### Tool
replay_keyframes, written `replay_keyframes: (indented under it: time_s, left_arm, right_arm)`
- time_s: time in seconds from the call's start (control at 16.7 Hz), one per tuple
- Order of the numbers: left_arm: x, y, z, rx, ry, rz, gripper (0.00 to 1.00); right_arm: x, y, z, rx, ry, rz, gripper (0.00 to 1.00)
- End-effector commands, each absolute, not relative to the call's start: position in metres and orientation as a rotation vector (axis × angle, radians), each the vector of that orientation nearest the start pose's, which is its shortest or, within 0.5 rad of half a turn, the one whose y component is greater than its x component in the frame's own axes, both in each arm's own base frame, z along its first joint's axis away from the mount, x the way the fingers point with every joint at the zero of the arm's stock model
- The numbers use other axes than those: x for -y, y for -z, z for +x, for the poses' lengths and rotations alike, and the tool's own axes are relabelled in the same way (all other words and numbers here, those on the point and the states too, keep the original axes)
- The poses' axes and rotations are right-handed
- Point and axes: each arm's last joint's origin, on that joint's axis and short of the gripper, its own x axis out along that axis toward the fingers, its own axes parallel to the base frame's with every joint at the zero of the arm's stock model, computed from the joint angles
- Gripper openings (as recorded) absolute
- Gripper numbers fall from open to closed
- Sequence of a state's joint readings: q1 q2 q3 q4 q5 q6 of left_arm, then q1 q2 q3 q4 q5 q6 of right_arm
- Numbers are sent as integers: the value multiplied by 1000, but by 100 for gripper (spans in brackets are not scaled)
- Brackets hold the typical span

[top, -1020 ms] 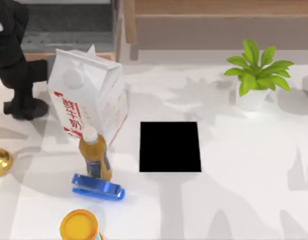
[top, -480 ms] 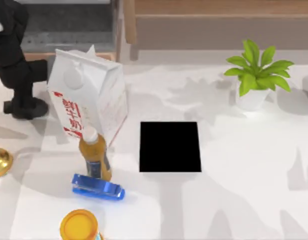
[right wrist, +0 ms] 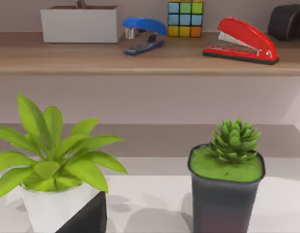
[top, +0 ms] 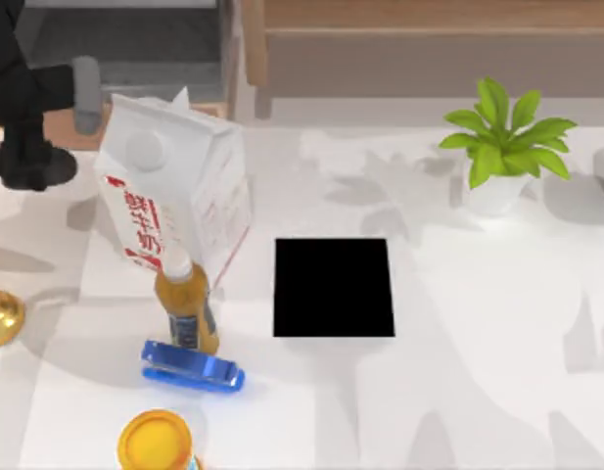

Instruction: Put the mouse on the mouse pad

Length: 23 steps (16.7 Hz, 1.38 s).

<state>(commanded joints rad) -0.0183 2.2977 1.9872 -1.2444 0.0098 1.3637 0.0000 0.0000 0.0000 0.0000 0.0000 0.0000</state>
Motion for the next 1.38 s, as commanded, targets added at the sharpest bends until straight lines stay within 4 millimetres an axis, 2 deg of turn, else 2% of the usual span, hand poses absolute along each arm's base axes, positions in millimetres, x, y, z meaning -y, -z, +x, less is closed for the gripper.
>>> replay_keyframes:
  time_s: [0.3,0.72,0.9,1.14,1.26,1.38]
  left_arm:
    - [7,-210,455,-1282,1085,1079,0]
    - [7,-217,454,-1268,1090,1092,0]
    - [18,-247,448,-1156,1133,1200,0]
    - [54,-307,434,-858,1195,1503,0]
    - [85,-332,424,-668,1234,1687,0]
    - [122,-348,414,-470,1288,1866,0]
  right_arm:
    - [1,-160,106,0,0,0,100]
    - [1,-160,106,0,0,0,100]
    - [1,-160,106,0,0,0,100]
    - [1,-160,106,0,0,0,100]
    - [1,-160,106,0,0,0,100]
    - [1,-160,106,0,0,0,100]
